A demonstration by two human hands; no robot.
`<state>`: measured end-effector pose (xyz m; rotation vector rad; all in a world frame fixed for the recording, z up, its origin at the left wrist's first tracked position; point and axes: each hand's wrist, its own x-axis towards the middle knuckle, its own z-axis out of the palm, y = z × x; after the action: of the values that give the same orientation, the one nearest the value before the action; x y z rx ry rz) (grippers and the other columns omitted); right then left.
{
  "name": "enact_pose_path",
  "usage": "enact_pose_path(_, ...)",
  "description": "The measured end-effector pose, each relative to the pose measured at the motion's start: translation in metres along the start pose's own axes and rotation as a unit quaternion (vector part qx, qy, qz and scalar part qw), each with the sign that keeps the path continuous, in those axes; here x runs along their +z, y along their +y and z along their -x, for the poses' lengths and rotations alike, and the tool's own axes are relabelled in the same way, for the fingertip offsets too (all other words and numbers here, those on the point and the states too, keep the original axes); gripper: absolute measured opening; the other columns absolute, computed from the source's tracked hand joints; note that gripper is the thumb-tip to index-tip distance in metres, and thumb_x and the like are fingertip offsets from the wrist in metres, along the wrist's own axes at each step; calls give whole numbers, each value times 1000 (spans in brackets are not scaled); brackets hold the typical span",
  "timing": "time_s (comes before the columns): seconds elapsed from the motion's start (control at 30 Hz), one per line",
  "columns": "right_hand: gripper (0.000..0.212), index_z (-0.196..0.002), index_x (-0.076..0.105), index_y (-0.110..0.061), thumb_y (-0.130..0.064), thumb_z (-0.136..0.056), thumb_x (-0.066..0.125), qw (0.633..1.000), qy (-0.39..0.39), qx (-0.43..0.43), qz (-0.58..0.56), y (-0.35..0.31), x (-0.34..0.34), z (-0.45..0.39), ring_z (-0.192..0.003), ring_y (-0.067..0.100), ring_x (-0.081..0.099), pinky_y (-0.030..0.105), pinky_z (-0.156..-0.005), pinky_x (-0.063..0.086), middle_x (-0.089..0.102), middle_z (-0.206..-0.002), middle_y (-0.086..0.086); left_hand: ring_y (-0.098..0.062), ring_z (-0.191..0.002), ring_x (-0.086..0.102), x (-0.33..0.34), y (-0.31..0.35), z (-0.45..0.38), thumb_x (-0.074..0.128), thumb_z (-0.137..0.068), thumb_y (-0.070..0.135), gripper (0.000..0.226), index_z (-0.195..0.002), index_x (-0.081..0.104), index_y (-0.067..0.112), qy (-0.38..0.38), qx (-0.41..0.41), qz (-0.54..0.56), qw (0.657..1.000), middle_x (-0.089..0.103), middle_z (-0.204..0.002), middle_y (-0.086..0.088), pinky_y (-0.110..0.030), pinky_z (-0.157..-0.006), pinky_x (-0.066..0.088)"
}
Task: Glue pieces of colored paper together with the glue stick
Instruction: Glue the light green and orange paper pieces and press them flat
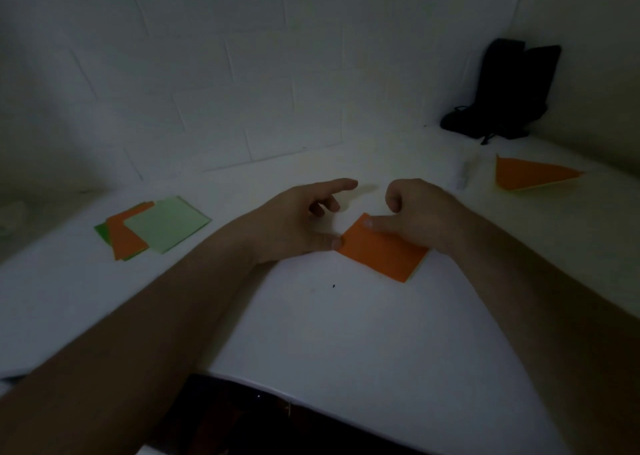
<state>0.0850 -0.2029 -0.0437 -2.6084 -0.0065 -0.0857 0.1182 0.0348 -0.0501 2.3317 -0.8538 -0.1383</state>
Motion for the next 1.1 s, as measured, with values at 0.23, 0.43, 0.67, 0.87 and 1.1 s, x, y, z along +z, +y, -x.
enact_pose_path(0.23,31,-79,51,-23,-44,-93,70,999,29,-2,23,2,3,-2,-69,16,53,31,-57,34,58,-80,0,-5,-111,54,0,0,1,85,-82,33,87,-153,37,49,2,-2,0,1000,56,-124,13,-21,-92,44)
enact_pose_path(0.43,41,-80,52,-15,-49,-103,50,997,62,9,-38,-2,2,4,-69,22,54,33,-59,37,57,-75,7,-5,-110,54,0,0,0,84,-83,35,87,-154,36,46,-1,-4,0,1000,55,-124,13,-24,-94,45)
enact_pose_path(0.67,78,-97,47,-29,-94,-56,64,997,31,63,45,-15,8,12,-100,25,54,41,-79,52,52,-108,3,-5,-111,55,1,-1,-1,85,-82,33,87,-153,38,47,4,-4,6,1000,56,-123,13,-21,-92,45)
enact_pose_path(0.87,91,-116,50,-28,-96,-57,60,991,-2,82,110,-21,13,9,-117,31,50,51,-95,49,49,-123,7,-4,-111,54,0,0,-1,84,-83,31,86,-153,37,47,1,-7,11,1000,55,-123,13,-15,-89,43)
enact_pose_path(1.1,47,-81,48,-25,-68,-86,65,994,74,40,73,-9,10,1,-73,17,53,32,-59,35,58,-85,0,-5,-112,55,0,4,1,85,-82,39,87,-154,37,47,-2,-5,1,1000,56,-123,12,-25,-98,46)
